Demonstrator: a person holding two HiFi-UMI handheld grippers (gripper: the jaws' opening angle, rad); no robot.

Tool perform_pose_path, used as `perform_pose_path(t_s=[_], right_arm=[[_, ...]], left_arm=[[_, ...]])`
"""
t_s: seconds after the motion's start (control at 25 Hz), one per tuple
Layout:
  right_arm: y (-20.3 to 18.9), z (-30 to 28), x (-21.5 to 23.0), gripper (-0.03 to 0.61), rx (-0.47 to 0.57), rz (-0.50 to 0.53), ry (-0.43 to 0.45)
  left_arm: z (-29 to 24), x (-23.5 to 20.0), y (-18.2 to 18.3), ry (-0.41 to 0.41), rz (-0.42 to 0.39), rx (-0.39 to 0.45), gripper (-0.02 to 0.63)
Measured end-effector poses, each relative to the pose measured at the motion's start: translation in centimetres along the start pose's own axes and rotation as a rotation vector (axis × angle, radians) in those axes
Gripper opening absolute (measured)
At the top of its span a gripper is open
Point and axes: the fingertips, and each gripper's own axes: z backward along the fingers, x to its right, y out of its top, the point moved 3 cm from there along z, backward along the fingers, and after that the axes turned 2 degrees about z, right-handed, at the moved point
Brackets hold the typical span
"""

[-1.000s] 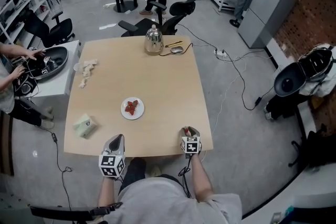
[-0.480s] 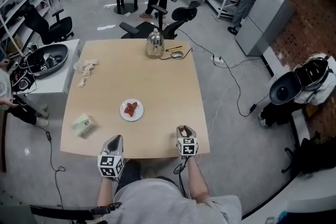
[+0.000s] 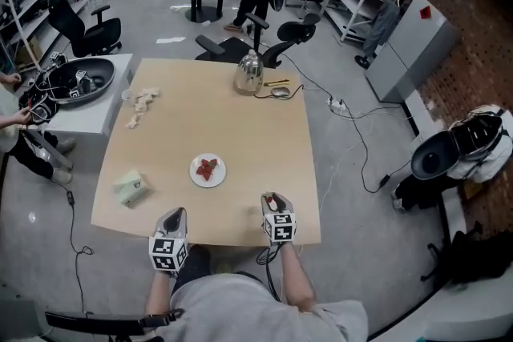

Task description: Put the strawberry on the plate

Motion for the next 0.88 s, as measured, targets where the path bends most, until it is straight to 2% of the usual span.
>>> perform_pose_path(t_s=[0.56,0.88], right_arm=[[3.2,-4.9,-5.8,0.146,0.002,0.08,0.131],[3.6,-8.4,-8.4,0.146,-0.017,0.089,0.185]], left_arm=[[0.8,-3.9,0.1,0.072,0.041,0.006,0.02],[0.7,-6.6,-0.4,0.106,0.06,-0.009,0.02]])
